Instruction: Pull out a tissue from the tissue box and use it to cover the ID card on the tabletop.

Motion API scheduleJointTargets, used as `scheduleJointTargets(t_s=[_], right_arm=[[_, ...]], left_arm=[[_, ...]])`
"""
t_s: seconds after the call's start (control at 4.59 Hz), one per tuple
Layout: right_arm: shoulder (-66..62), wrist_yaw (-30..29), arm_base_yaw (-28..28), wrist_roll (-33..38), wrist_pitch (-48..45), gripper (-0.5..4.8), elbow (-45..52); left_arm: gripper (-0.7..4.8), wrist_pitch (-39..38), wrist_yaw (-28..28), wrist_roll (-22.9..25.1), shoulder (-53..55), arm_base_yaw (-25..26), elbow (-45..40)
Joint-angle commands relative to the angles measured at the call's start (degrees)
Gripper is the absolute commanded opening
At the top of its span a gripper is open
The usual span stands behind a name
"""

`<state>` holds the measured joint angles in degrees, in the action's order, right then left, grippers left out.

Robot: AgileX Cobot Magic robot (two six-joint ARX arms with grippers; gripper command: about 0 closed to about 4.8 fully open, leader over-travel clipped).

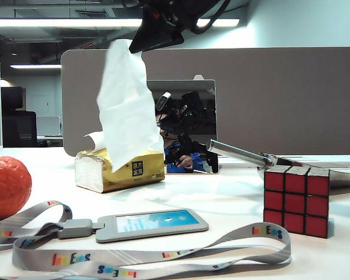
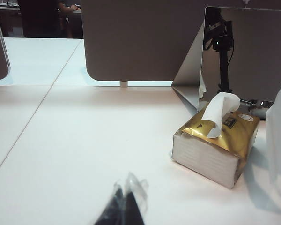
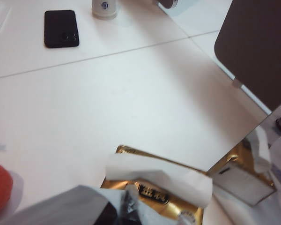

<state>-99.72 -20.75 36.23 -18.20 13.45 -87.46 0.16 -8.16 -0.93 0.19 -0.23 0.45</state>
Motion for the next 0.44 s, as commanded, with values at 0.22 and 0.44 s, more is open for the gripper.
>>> scheduleJointTargets(t_s=[0.22, 0.44], right_arm=[[2.8, 2.5, 3.7, 8.7, 7.8, -0.05, 10.1], [4.3, 4.1, 3.7, 10.1, 5.7, -0.05, 13.0]], left_arm=[[-0.06, 0.7, -0.2, 0.0, 0.0, 0.0, 0.2], [-0.06, 0.7, -0.2, 0.0, 0.0, 0.0, 0.2]])
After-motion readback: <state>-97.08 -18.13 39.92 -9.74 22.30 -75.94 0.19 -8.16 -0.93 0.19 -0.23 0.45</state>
